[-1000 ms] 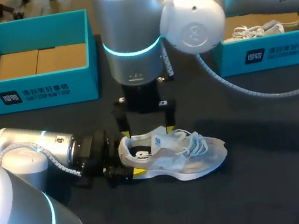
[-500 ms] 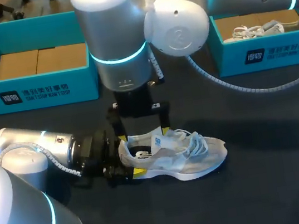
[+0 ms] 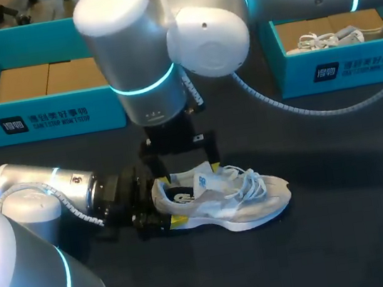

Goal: Take the shoe out of the shoebox, open the shoe tongue, remove and reinsert the insole, then place the shoe into the shoebox

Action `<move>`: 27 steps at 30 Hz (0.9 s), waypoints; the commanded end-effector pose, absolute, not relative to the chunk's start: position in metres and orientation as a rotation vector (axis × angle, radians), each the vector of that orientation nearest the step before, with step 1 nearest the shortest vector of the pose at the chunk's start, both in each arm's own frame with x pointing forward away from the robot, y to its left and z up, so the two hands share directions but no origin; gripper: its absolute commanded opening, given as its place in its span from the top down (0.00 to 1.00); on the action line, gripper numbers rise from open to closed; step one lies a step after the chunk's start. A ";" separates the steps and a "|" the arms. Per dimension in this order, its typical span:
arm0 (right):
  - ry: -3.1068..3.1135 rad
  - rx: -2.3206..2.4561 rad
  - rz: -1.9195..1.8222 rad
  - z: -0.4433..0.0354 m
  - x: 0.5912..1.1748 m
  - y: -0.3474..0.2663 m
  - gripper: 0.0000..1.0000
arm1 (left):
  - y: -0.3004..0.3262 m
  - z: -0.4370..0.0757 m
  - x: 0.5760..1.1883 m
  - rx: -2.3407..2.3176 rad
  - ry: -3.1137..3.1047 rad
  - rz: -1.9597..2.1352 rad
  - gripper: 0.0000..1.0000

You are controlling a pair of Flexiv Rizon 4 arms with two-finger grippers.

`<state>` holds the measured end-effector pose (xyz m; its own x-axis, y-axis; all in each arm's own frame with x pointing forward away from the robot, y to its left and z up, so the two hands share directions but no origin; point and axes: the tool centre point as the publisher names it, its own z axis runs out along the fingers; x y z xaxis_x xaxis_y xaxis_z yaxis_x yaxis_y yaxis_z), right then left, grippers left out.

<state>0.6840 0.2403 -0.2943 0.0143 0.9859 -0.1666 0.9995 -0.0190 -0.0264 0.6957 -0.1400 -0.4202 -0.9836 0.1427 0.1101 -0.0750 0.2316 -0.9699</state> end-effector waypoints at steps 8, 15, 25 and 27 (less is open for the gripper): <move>1.573 2.430 -0.226 -0.305 0.680 0.242 0.00 | -0.141 -0.422 0.696 -0.065 -2.323 1.840 1.00; 1.534 2.436 -0.217 -0.312 0.683 0.229 0.00 | -0.141 -0.422 0.696 -0.065 -2.323 1.840 1.00; 1.507 2.436 -0.209 -0.326 0.692 0.215 0.00 | -0.141 -0.422 0.696 -0.065 -2.323 1.840 1.00; 1.500 2.438 -0.210 -0.328 0.692 0.213 0.00 | -0.141 -0.422 0.696 -0.065 -2.323 1.840 1.00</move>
